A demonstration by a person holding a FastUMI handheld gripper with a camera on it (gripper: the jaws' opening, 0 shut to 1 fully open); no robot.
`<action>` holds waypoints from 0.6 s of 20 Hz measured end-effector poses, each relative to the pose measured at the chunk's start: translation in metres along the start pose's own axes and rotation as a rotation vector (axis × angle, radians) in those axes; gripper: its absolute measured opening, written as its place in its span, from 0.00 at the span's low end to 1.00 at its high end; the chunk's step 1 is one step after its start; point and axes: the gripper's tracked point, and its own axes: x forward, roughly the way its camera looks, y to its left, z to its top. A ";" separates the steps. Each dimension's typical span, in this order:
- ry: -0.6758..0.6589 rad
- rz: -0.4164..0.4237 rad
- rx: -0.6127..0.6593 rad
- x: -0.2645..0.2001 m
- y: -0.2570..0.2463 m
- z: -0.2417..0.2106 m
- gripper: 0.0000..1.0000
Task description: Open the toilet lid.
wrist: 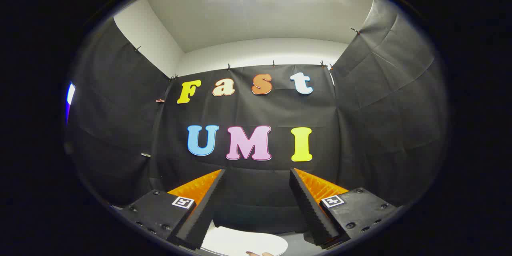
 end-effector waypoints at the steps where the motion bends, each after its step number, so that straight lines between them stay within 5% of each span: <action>1: 0.010 -0.004 0.002 0.000 -0.001 -0.001 0.99; 12: 0.036 -0.018 0.031 -0.003 -0.008 -0.001 0.99</action>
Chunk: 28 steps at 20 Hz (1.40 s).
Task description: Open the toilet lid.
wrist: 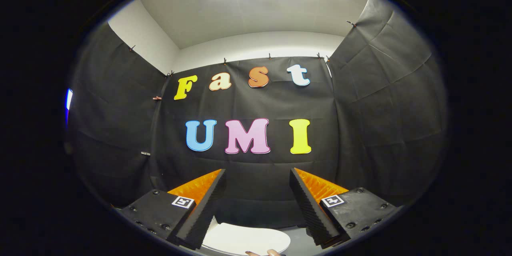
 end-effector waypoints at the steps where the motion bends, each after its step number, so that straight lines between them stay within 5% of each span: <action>1: 0.002 -0.006 0.001 0.000 -0.004 0.000 0.99; 17: 0.121 -0.092 -0.017 0.015 -0.027 -0.040 1.00; 28: 0.256 -0.179 0.087 0.040 -0.067 -0.125 0.99</action>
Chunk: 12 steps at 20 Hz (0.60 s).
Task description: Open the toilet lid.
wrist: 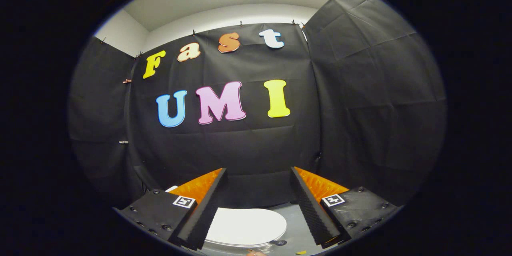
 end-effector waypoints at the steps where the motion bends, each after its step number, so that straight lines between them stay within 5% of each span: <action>1: 0.007 -0.008 0.015 0.005 -0.006 -0.008 0.99; 12: 0.110 -0.112 0.246 0.057 -0.085 -0.113 0.99</action>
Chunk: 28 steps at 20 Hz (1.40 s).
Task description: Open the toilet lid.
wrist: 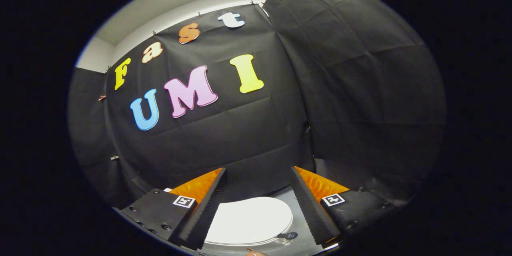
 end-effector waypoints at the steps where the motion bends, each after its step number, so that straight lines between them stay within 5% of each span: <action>1: 0.024 -0.015 0.019 0.007 -0.010 -0.014 0.99; 16: 0.445 -0.188 0.475 0.068 -0.130 -0.231 1.00; 21: 0.580 -0.201 0.626 0.072 -0.139 -0.291 0.99; 28: 0.747 -0.229 0.677 0.069 -0.134 -0.352 0.97</action>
